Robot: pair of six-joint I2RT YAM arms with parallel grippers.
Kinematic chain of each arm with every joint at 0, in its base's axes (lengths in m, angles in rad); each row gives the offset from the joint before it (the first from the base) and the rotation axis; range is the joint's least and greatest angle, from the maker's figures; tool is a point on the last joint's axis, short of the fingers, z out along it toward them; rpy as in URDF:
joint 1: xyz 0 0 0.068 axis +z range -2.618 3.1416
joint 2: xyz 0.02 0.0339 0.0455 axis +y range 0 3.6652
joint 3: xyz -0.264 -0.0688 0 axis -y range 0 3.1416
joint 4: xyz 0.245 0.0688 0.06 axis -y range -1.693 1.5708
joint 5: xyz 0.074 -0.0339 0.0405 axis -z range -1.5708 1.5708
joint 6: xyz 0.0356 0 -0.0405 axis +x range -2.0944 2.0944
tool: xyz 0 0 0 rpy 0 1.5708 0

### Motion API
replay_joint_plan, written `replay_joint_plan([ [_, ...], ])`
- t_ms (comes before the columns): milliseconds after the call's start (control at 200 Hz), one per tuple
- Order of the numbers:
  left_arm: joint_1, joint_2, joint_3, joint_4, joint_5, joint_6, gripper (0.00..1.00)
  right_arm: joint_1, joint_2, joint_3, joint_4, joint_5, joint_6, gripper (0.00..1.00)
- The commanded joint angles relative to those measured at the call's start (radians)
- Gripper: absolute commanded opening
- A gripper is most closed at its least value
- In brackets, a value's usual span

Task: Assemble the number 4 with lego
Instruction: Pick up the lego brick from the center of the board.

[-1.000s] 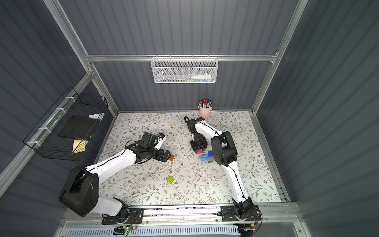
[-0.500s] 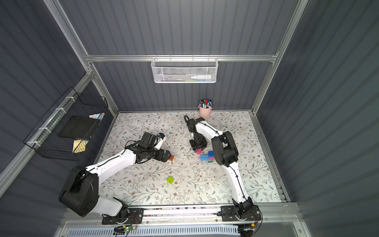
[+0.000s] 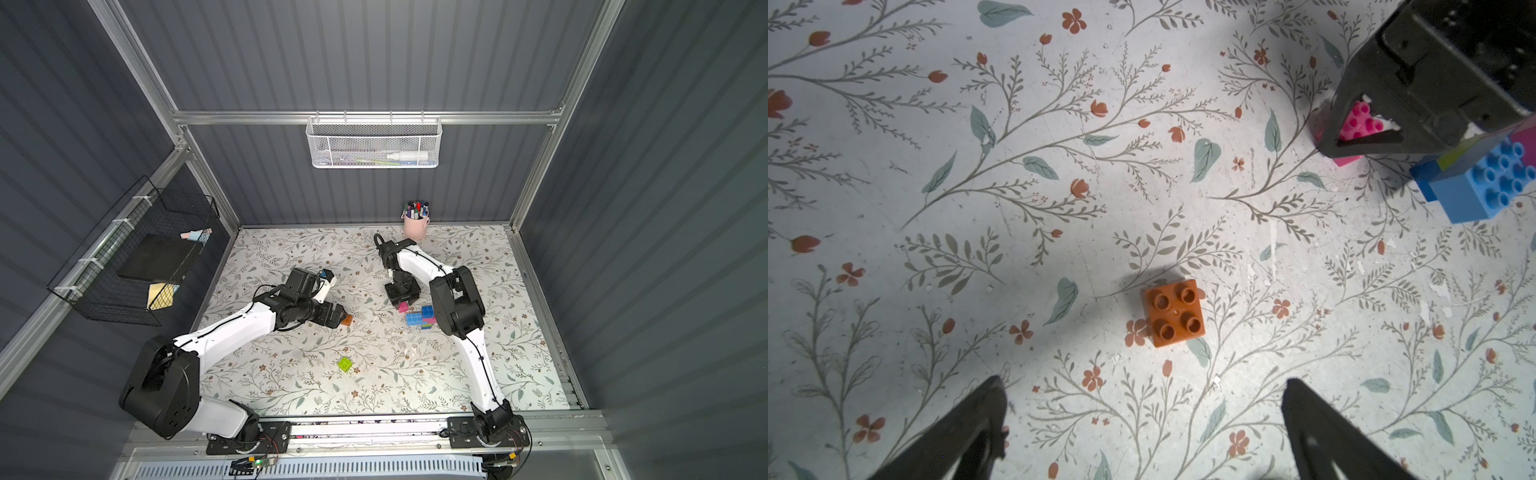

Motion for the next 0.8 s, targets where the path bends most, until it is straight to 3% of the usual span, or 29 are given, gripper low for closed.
replay_joint_plan([
  [0, 0.004, -0.025, -0.013, -0.016, -0.006, 0.0, 0.99, 0.006, -0.037, -0.009, -0.016, 0.011, 0.0, 0.49],
  [300, 0.004, -0.028, -0.011, -0.019, -0.005, 0.0, 0.99, 0.006, -0.036, -0.002, -0.015, 0.007, 0.001, 0.38],
  [510, 0.004, -0.026, -0.009, -0.021, -0.007, 0.002, 0.99, 0.006, -0.051, 0.014, -0.018, 0.02, 0.009, 0.36],
  [795, 0.004, -0.026, -0.003, -0.026, -0.007, 0.007, 1.0, 0.003, -0.087, 0.174, -0.127, 0.042, 0.001, 0.35],
])
